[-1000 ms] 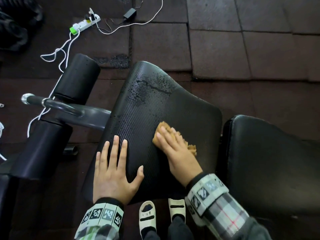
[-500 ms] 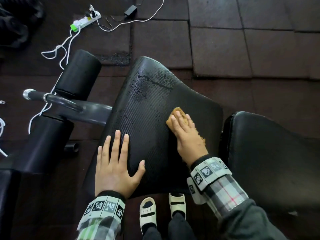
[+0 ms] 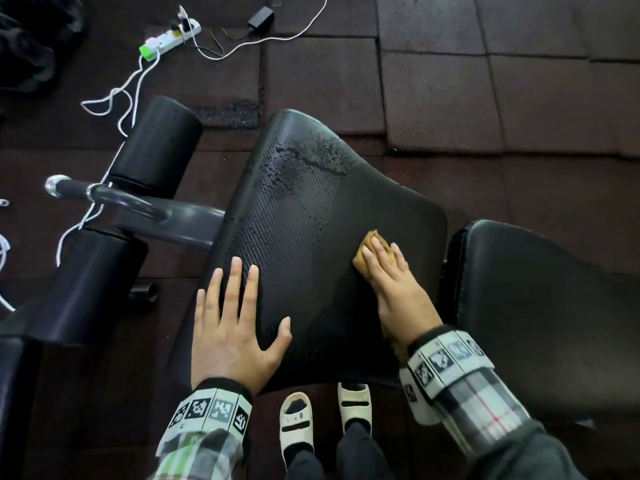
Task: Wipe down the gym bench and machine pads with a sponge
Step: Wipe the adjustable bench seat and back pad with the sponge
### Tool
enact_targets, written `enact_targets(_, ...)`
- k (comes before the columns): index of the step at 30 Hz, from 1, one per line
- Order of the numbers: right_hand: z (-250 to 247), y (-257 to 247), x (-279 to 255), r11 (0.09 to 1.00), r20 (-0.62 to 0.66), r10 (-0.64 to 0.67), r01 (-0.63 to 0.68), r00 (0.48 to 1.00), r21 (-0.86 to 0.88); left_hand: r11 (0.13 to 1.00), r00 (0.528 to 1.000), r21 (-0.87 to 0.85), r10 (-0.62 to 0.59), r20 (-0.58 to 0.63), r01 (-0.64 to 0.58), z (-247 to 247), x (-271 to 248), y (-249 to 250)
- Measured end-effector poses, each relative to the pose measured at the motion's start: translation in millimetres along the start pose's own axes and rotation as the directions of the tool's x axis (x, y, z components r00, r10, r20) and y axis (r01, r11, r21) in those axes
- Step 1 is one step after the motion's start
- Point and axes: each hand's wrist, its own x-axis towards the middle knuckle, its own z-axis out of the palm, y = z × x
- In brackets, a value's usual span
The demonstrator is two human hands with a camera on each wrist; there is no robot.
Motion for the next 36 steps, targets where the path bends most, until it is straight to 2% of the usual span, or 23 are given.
enact_targets(3, 3, -27, 27, 0.999, -0.007, 0.008, -0.007, 1.000, 0.040, 1.000, 1.000, 0.002, 0.000, 0.000, 0.000, 1, 0, 0)
enact_targets(5, 8, -42, 25, 0.998, -0.029, -0.064, 0.065, 0.998, 0.022, 1.000, 1.000, 0.003, 0.001, 0.000, -0.001, 1, 0, 0)
enact_targets(11, 20, -42, -46, 0.982, 0.040, -0.187, 0.187, 0.981, 0.019, 1.000, 1.000, -0.003, 0.002, -0.006, -0.002, 0, 1, 1)
enact_targets(14, 19, -24, -87, 0.984, 0.055, -0.175, 0.174, 0.983, 0.028, 1.000, 1.000, -0.014, 0.006, 0.005, -0.006, 0, 1, -2)
enact_targets(17, 16, -6, -106, 0.991, 0.037, -0.129, 0.128, 0.991, 0.037, 0.996, 1.000, -0.088, 0.004, -0.014, -0.005, -2, 0, -7)
enact_targets(23, 21, -26, -76, 0.995, -0.072, -0.041, 0.047, 0.997, 0.091, 0.945, 0.970, -0.245, -0.236, -0.057, 0.216, -9, -18, -44)
enact_targets(27, 34, -70, -53, 0.979, -0.094, -0.202, 0.205, 0.975, 0.023, 0.867, 0.959, -0.430, -0.284, -0.012, 0.252, 0, -29, -54)
enact_targets(31, 50, -101, -82, 0.946, 0.009, -0.322, 0.322, 0.947, 0.044, 0.844, 0.954, -0.486, -0.294, -0.063, 0.228, 3, -28, -50)
enact_targets(34, 50, -80, -115, 0.935, 0.037, -0.354, 0.354, 0.935, -0.003, 0.834, 0.941, -0.484, -0.333, -0.057, 0.265, 3, -29, -48)
enact_targets(36, 45, -55, -127, 0.953, 0.020, -0.301, 0.302, 0.953, -0.032, 0.831, 0.935, -0.478, -0.350, -0.053, 0.284, 3, -29, -47)
